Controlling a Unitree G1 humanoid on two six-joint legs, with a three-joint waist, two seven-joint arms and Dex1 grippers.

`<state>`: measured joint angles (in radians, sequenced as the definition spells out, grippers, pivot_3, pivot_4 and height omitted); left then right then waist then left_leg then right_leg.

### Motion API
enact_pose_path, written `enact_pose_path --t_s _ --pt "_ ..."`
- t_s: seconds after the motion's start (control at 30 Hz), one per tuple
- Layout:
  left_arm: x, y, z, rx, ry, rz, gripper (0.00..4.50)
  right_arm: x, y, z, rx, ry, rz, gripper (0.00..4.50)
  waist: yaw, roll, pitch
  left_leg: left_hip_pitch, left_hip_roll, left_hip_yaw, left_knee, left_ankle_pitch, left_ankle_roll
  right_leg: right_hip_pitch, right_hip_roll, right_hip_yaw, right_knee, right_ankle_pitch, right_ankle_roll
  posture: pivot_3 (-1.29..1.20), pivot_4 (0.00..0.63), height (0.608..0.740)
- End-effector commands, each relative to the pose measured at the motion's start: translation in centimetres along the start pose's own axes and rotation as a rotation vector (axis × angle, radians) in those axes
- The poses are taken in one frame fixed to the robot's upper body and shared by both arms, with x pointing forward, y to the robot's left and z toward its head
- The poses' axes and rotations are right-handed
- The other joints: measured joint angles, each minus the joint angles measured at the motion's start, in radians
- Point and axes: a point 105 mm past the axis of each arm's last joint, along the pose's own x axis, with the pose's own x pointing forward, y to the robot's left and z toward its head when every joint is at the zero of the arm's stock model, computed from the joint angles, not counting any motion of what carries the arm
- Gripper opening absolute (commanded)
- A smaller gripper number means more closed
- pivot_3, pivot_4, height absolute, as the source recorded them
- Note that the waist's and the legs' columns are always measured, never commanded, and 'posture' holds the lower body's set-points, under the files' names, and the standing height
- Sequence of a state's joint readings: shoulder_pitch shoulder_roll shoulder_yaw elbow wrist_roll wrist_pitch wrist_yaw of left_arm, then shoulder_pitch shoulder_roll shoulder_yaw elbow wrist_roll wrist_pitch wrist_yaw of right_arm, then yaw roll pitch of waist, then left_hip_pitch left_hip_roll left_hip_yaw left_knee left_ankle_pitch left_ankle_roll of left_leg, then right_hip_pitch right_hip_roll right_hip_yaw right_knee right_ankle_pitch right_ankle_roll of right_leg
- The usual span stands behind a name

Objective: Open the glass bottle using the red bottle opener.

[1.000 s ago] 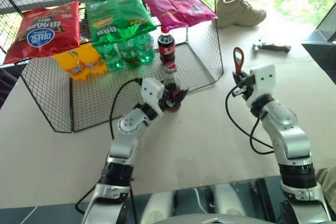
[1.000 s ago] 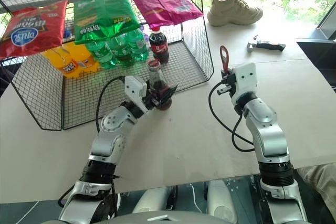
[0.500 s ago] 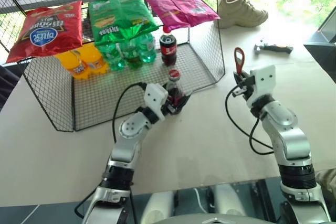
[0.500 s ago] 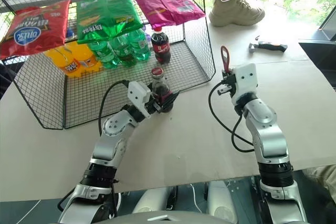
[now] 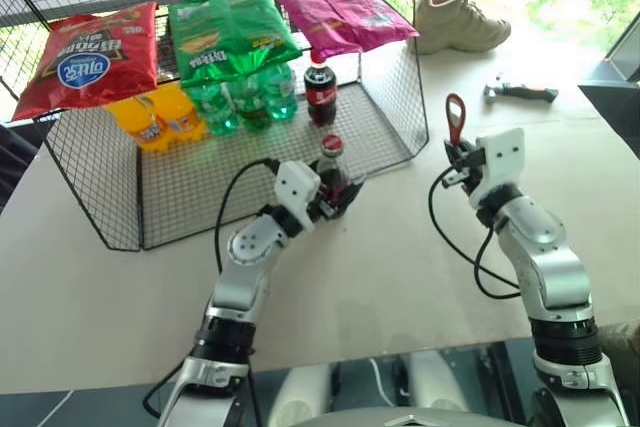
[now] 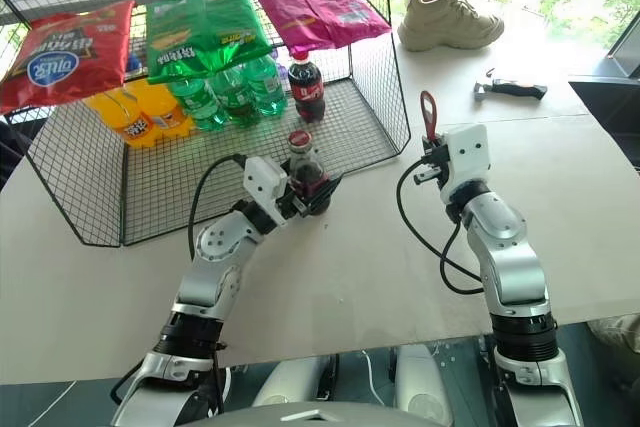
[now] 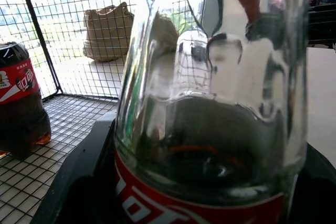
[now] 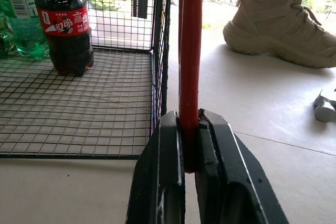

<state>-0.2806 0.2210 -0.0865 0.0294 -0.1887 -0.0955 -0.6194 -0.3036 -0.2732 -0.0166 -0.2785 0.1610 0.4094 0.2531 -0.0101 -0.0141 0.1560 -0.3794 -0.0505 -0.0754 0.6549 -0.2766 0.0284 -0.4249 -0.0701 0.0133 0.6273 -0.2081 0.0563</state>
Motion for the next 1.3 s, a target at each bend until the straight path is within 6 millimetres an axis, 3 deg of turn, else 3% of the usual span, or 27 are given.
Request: enact_pose_path --t_s 0.03,0.37,0.67,0.73,0.8,0.93,1.3 --pt "0.1 -0.4 0.7 -0.028 -0.039 0.006 2.80 -0.1 -0.3 1.6 -0.020 -0.061 -0.012 0.00 0.000 0.000 0.000 0.000 0.000 0.000 0.000 0.000 0.000 0.000 0.000 0.000 0.000 0.000 0.000 0.00 0.150 0.740" --pt "-0.3 -1.4 1.8 -0.130 -0.072 -0.055 2.80 0.0 0.0 1.3 -0.014 -0.053 -0.002 0.00 -0.001 0.000 0.000 0.000 0.000 0.000 0.000 0.000 0.000 0.000 0.000 0.000 0.000 0.000 0.000 0.00 0.150 0.740" --pt "-0.7 -1.7 1.2 -0.062 -0.028 -0.075 2.80 0.1 0.2 1.2 -0.008 -0.052 0.003 0.00 -0.001 0.000 0.000 0.000 0.000 0.000 0.001 0.000 0.000 0.000 0.000 0.000 0.001 0.000 0.000 0.00 0.150 0.740" --pt "-0.7 -1.7 1.2 -0.050 -0.031 -0.075 3.80 0.1 0.2 1.1 -0.007 -0.051 0.003 0.00 -0.001 0.000 0.000 0.000 0.000 0.000 0.001 0.000 0.000 0.000 0.000 0.000 0.001 0.000 0.000 0.00 0.150 0.740" --pt "-0.7 -1.6 1.2 -0.039 -0.031 -0.073 4.45 0.1 0.3 1.1 -0.006 -0.050 0.004 0.00 -0.001 0.000 0.000 0.000 0.000 0.000 0.002 0.000 0.000 0.000 0.000 0.000 0.002 0.000 0.000 0.00 0.150 0.740" --pt "-0.8 -1.3 1.5 -0.040 -0.047 -0.054 4.45 0.1 0.4 1.0 -0.004 -0.050 0.008 0.00 -0.001 0.000 0.000 0.000 0.000 0.000 0.003 0.000 0.000 0.000 0.000 0.000 0.003 0.000 0.000 0.00 0.150 0.740" --pt "-0.5 -1.0 4.9 -0.063 -0.190 -0.057 4.45 0.3 0.9 0.7 0.004 -0.048 0.020 0.00 -0.001 0.000 0.000 0.001 0.000 0.000 0.011 0.000 0.000 0.002 0.000 0.000 0.009 0.000 0.000 0.00 0.150 0.740"
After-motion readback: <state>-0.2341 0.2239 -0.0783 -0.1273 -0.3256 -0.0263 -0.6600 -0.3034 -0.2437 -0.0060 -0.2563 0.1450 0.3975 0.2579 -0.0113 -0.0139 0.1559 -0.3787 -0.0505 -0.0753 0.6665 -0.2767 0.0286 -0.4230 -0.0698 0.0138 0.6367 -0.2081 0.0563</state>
